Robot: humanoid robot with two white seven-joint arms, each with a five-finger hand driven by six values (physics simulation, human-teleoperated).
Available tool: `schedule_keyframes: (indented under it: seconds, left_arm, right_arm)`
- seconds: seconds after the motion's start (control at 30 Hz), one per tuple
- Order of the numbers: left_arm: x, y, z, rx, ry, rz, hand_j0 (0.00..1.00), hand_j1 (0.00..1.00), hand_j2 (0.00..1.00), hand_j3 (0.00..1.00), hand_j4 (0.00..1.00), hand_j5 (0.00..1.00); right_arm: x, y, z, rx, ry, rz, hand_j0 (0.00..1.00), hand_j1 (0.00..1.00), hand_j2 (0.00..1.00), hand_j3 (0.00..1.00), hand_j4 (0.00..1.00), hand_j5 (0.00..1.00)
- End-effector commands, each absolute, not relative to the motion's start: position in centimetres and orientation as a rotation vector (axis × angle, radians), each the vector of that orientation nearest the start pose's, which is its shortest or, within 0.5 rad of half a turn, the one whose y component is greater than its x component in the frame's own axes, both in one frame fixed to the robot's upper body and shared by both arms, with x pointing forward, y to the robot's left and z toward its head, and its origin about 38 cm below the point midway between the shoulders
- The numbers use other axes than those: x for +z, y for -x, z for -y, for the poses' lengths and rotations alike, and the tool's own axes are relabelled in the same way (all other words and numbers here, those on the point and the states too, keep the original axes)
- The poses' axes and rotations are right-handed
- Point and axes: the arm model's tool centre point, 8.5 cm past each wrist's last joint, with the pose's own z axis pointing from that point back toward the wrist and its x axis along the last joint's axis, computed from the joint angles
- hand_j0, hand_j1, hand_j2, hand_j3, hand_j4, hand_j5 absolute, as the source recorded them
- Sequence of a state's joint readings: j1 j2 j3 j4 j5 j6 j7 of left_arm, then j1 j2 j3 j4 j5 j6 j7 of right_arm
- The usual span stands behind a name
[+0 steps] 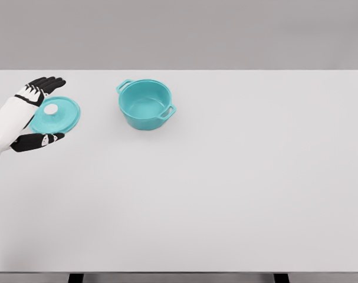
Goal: Cover the pot with left arm
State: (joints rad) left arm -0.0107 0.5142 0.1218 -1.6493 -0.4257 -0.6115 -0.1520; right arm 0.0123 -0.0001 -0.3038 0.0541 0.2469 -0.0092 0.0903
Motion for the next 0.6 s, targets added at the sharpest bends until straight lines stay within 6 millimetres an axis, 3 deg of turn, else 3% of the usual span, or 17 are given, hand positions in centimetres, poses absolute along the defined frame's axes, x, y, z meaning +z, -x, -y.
schedule_keyframes:
  seconds: [0.0,0.2,0.3,0.47,0.57]
  left_arm:
    - [19.0,-34.9,-35.8,-1.192,-0.643,1.940,1.00,1.00,1.00,1.00,1.00,1.00]
    - [19.2,-35.1,-36.0,-1.189,-0.651,1.942,1.00,1.00,1.00,1.00,1.00,1.00]
    - [20.5,-35.6,-37.8,-1.220,-0.713,1.913,1.00,1.00,1.00,1.00,1.00,1.00]
    - [21.4,-37.5,-36.9,-1.587,-0.594,1.641,1.00,1.00,1.00,1.00,1.00,1.00]
    - [23.1,-38.4,-37.7,-1.674,-0.625,1.583,1.00,1.00,1.00,1.00,1.00,1.00]
  right_arm:
    - [-26.1,2.4,25.8,-0.062,-0.017,-0.049,1.00,1.00,1.00,1.00,1.00,1.00]
    - [-26.1,2.5,25.8,-0.062,-0.018,-0.051,1.00,1.00,1.00,1.00,1.00,1.00]
    - [-26.1,2.4,25.8,-0.062,-0.017,-0.049,1.00,1.00,1.00,1.00,1.00,1.00]
    - [-26.1,2.4,25.8,-0.062,-0.017,-0.049,1.00,1.00,1.00,1.00,1.00,1.00]
    - [-26.1,2.5,25.8,-0.062,-0.018,-0.051,1.00,1.00,1.00,1.00,1.00,1.00]
